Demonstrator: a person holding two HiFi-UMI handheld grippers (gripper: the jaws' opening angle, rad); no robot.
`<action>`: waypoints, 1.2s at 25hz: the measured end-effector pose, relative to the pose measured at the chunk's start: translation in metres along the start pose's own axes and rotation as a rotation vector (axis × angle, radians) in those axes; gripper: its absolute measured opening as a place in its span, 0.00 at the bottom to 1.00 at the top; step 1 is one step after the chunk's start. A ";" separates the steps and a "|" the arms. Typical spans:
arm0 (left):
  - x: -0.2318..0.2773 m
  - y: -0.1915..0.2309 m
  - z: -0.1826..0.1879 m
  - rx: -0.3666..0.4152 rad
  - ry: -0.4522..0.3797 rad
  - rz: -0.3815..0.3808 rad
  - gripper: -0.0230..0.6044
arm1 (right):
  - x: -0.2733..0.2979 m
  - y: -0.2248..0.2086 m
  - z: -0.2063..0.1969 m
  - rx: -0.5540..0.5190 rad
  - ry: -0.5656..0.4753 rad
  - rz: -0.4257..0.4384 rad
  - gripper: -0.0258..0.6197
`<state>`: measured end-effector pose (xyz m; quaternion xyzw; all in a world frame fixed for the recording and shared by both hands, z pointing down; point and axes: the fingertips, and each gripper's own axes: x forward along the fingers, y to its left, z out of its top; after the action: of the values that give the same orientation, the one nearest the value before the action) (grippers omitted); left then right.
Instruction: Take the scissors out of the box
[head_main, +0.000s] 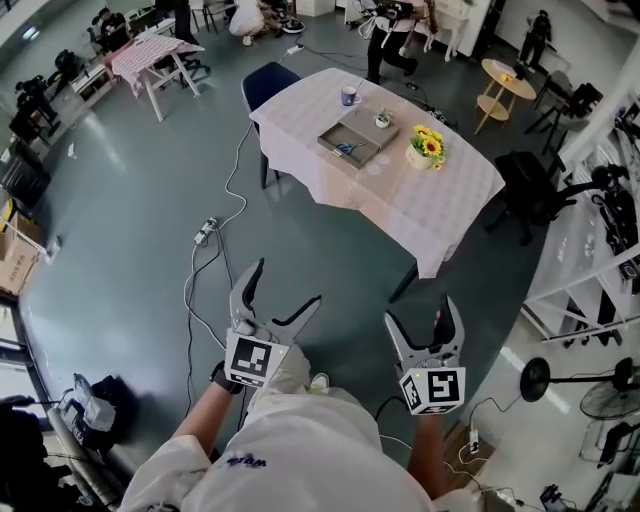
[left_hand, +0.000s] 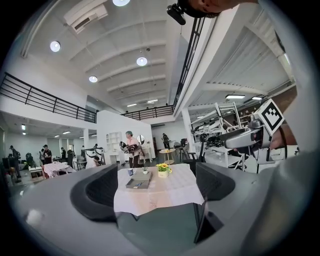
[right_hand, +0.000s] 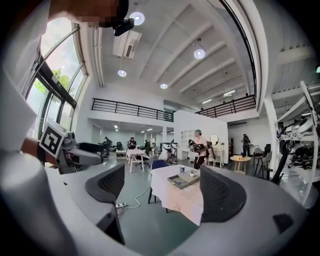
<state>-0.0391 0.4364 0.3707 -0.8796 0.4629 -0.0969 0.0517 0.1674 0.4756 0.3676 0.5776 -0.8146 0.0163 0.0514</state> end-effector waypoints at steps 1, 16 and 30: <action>0.001 0.002 -0.001 -0.002 0.006 0.001 0.79 | 0.003 -0.001 -0.002 0.003 0.008 0.001 0.77; 0.113 0.078 -0.007 0.001 -0.037 0.029 0.79 | 0.129 -0.045 -0.004 -0.026 0.083 0.014 0.78; 0.244 0.188 -0.043 -0.071 0.017 0.001 0.78 | 0.314 -0.074 0.029 -0.112 0.124 0.049 0.69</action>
<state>-0.0648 0.1287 0.4087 -0.8797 0.4670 -0.0876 0.0165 0.1329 0.1539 0.3687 0.5515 -0.8234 0.0077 0.1333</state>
